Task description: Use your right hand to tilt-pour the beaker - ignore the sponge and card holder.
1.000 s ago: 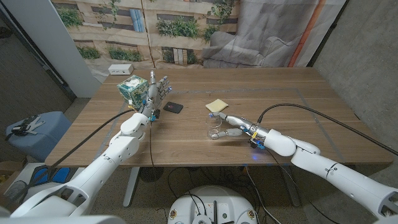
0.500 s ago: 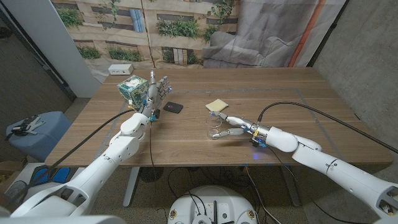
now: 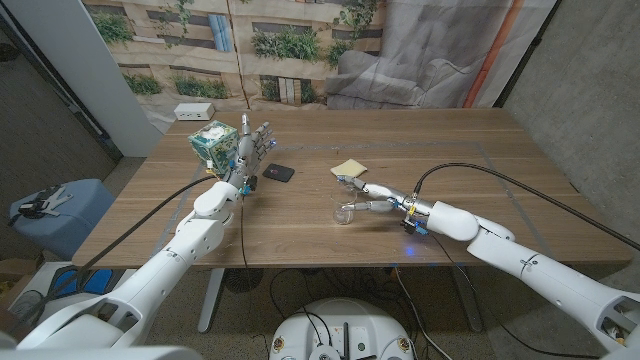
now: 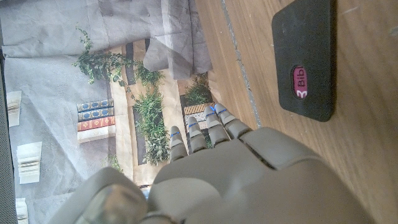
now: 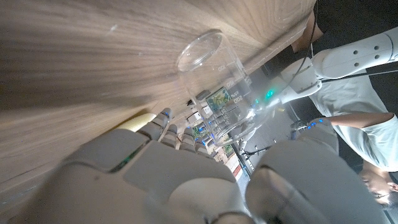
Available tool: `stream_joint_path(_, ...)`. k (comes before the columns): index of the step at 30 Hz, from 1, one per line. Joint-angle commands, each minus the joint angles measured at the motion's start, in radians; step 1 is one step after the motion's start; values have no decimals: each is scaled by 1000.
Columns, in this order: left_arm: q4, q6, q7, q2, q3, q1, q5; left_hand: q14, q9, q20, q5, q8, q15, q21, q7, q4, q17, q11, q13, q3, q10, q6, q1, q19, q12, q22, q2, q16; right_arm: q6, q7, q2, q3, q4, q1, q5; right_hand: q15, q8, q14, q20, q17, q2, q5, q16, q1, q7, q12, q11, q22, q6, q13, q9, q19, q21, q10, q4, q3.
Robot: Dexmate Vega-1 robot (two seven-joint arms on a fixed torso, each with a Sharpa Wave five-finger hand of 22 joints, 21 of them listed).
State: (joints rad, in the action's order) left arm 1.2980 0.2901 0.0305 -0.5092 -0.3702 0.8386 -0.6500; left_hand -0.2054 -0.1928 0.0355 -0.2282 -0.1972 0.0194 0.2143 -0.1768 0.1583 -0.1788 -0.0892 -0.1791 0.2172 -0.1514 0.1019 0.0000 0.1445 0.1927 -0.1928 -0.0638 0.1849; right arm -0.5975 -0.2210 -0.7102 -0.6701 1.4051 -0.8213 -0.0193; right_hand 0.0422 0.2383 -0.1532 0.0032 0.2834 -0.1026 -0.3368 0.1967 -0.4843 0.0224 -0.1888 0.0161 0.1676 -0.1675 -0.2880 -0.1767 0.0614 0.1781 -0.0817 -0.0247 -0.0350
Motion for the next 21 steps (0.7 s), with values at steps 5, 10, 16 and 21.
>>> stream_joint_path(5, 0, 0, 0, 0, 0, 0, 0, -6, -3, 9, -4, -3, -1, 7, -2, -1, -5, -1, -3, 5, -10, -4, 2, 7, 6, -3, -25, 5, 93, 5, 29, 50, 50, -43, 164, -9, -13, 25, -8, -4, 20, -7, 17, 63, 24, -10, -17, 0, 18, 24, -2, 0, 7, 31, 33, -19)
stream_joint_path(10, 0, 0, 0, 0, 0, 0, 0, -6, -3, 9, -4, -3, 0, 7, -1, -1, -5, 0, -3, 5, -10, -4, 1, 7, 6, -3, -26, 4, 149, 44, 37, 71, 88, -70, 201, -8, -18, 53, -13, -12, 29, -8, 25, 92, 41, -18, -38, -1, 39, 44, -1, -2, 7, 64, 49, -29)
stream_joint_path(16, 1, 0, 0, 0, 0, 0, 0, -6, -3, 10, -4, -4, 1, 7, -2, -1, -5, 0, -3, 5, -9, -3, 2, 7, 5, -3, -26, 5, 217, 106, 50, 97, 135, -99, 236, -6, -21, 64, -18, -16, 38, -8, 28, 107, 50, -19, -34, -1, 48, 54, -1, -11, 4, 76, 59, -32)
stream_joint_path(21, 1, 0, 0, 0, 0, 0, 0, -6, -3, 10, -4, -3, 1, 7, -2, -1, -5, 1, -3, 5, -9, -4, 2, 7, 5, -3, -26, 5, 263, 151, 63, 110, 162, -116, 257, -14, -24, 70, -26, -19, 52, -7, 29, 125, 54, -19, -38, -1, 55, 63, -1, -7, 7, 88, 71, -34)
